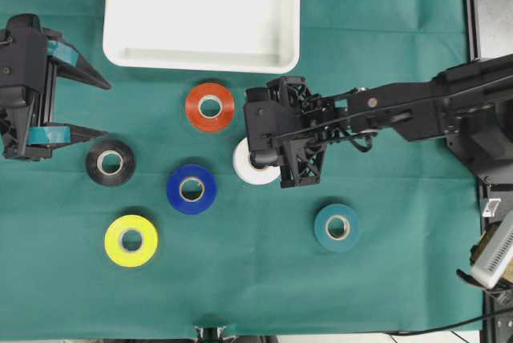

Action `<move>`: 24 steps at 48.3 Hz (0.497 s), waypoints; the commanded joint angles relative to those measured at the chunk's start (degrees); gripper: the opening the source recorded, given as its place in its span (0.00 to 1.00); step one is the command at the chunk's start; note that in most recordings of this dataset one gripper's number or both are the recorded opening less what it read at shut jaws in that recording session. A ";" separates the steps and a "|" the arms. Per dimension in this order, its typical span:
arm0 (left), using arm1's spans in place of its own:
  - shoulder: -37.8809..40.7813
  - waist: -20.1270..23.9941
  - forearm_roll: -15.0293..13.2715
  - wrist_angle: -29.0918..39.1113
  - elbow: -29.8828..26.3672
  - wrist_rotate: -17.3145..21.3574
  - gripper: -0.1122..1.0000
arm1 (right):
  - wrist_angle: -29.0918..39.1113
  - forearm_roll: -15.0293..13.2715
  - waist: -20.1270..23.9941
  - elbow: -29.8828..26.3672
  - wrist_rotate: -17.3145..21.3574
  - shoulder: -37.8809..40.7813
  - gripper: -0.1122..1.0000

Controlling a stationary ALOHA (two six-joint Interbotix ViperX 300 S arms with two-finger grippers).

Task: Put the tape alternately from left to right into the white case.
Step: 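Close the right gripper on the white roll and lift it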

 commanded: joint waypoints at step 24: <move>-0.70 0.18 -0.18 0.00 -0.62 0.00 0.94 | 2.64 0.00 -0.44 -1.23 0.18 -6.59 0.12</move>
